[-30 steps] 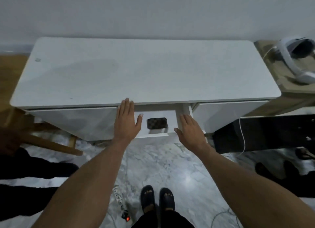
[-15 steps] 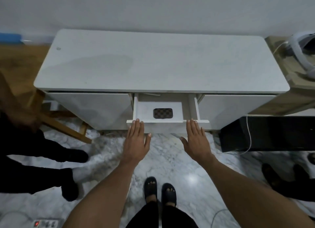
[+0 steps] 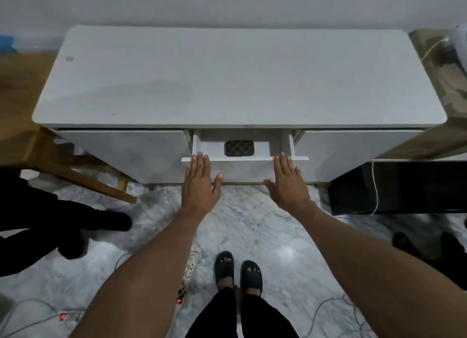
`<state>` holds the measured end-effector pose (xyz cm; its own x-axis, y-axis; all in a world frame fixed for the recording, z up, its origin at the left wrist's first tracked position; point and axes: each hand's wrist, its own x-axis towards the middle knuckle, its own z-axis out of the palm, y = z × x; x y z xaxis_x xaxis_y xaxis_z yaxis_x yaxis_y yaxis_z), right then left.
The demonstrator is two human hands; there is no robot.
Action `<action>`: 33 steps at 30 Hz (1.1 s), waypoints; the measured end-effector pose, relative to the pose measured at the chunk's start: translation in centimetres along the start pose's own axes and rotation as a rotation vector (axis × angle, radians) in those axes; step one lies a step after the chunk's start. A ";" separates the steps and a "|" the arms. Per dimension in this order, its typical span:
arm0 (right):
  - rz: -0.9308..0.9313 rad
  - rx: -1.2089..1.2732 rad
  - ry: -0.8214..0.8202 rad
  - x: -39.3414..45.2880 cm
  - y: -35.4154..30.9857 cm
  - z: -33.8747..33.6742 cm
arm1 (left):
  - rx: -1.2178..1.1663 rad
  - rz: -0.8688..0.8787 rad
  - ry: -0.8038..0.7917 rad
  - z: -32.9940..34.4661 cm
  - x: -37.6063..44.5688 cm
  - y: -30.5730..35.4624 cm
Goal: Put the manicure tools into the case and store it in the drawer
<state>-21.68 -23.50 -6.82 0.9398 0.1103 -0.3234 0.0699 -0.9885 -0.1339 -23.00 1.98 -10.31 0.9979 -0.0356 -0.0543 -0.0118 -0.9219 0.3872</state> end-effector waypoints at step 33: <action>0.063 0.136 -0.010 7.8 -1.4 -3.8 | 0.004 -0.165 -0.117 -1.7 8.5 2.1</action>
